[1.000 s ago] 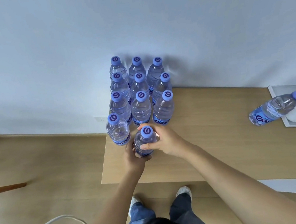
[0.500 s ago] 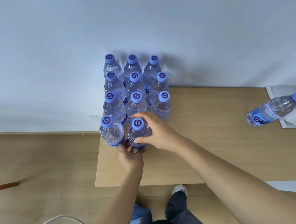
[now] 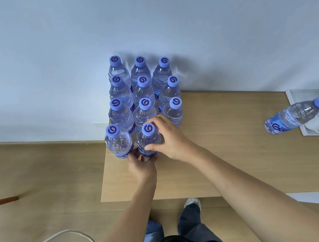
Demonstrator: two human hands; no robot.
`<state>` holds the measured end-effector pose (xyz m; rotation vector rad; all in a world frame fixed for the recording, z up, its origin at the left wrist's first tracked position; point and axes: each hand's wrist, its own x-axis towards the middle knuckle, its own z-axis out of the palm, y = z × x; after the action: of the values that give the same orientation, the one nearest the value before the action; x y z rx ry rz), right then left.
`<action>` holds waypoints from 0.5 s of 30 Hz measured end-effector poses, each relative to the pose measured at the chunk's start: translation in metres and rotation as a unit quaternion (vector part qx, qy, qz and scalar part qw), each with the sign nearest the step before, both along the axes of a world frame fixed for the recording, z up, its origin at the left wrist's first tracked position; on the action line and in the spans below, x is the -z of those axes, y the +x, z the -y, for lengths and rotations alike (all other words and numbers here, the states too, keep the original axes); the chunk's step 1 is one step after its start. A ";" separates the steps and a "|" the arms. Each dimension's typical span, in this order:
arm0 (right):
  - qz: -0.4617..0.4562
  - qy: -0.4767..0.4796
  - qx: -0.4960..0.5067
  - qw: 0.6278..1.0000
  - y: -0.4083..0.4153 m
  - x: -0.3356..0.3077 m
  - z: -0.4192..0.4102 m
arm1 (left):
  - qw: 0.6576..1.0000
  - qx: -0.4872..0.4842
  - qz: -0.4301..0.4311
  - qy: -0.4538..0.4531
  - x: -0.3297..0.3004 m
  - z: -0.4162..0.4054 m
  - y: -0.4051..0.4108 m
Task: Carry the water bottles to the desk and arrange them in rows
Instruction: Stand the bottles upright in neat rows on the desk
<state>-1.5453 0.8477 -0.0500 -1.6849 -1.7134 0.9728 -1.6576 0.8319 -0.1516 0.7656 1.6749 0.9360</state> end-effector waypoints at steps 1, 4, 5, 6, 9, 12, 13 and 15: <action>0.001 0.000 0.002 1.000 0.000 0.000 0.000 | 1.000 0.003 0.002 0.002 0.000 0.001 0.000; 0.003 -0.003 0.009 1.000 -0.001 0.000 0.002 | 1.000 0.017 0.017 0.016 0.001 0.003 -0.002; 0.002 -0.003 0.011 1.000 -0.001 0.000 0.002 | 0.999 0.023 0.021 0.020 0.002 0.004 -0.003; 0.000 -0.003 0.014 1.000 0.000 0.001 0.003 | 0.999 0.029 0.021 0.023 0.002 0.006 -0.004; -0.006 -0.013 0.035 0.999 0.004 0.001 0.008 | 0.998 0.051 0.011 0.030 -0.002 0.012 -0.005; -0.019 -0.016 0.061 0.998 0.013 0.003 0.018 | 0.999 0.053 0.006 0.006 -0.004 0.023 -0.002; -0.029 -0.019 0.072 0.997 0.017 0.003 0.022 | 0.999 0.050 0.001 -0.015 -0.004 0.028 0.001; -0.044 -0.024 0.102 0.994 0.029 0.003 0.032 | 0.997 0.054 -0.008 -0.047 -0.004 0.040 0.008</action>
<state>-1.5168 0.8161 -0.0529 -1.7801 -1.4401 0.9842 -1.6498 0.7918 -0.1475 0.7932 1.6623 0.7729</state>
